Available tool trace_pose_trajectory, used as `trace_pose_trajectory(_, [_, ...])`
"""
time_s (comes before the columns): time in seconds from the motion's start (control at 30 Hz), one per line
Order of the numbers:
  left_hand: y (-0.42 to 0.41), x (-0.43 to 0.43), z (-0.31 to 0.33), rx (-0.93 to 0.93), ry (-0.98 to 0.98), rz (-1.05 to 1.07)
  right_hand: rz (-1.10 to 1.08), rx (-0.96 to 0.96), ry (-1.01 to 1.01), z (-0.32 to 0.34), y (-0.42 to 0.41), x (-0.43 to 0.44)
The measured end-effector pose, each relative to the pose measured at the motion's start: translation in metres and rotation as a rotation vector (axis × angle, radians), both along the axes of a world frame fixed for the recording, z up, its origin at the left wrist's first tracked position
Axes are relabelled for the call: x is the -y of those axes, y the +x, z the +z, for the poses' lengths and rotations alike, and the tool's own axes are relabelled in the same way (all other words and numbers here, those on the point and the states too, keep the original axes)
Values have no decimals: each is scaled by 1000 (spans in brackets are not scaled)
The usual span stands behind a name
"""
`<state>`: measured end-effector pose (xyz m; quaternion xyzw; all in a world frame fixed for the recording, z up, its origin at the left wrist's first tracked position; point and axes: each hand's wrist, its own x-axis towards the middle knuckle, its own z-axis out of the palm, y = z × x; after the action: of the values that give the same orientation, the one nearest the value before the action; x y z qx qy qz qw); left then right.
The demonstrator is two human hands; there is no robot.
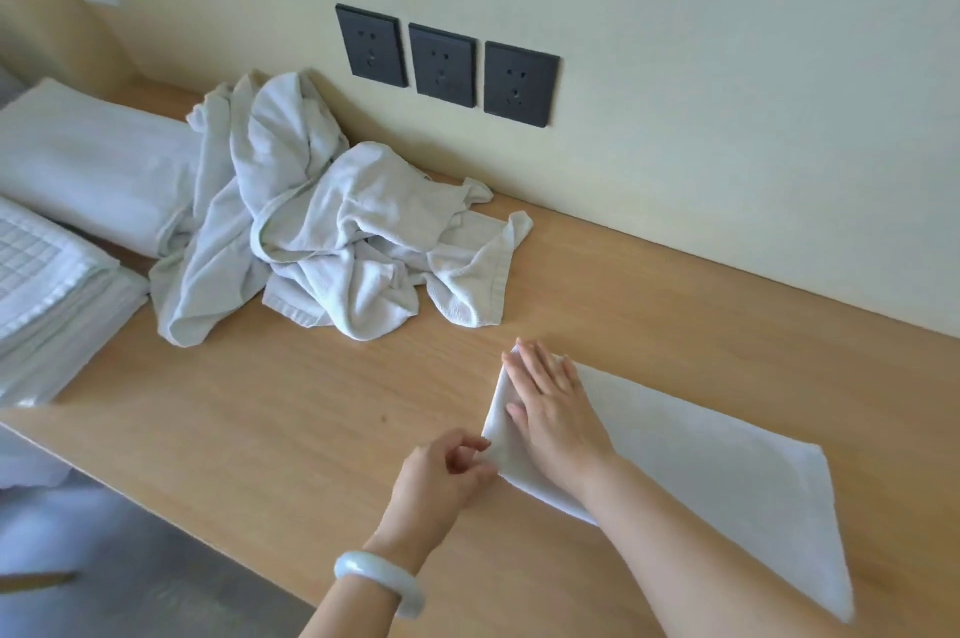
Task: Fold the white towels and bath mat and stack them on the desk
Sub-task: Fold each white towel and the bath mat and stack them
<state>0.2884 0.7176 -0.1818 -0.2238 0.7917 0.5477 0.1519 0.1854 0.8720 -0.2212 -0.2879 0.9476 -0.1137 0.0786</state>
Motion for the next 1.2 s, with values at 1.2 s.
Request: trace_pose_trajectory(1.2, [-66,-54,-17,-208,-825,-539,-999,-135,-94,19,60,-203])
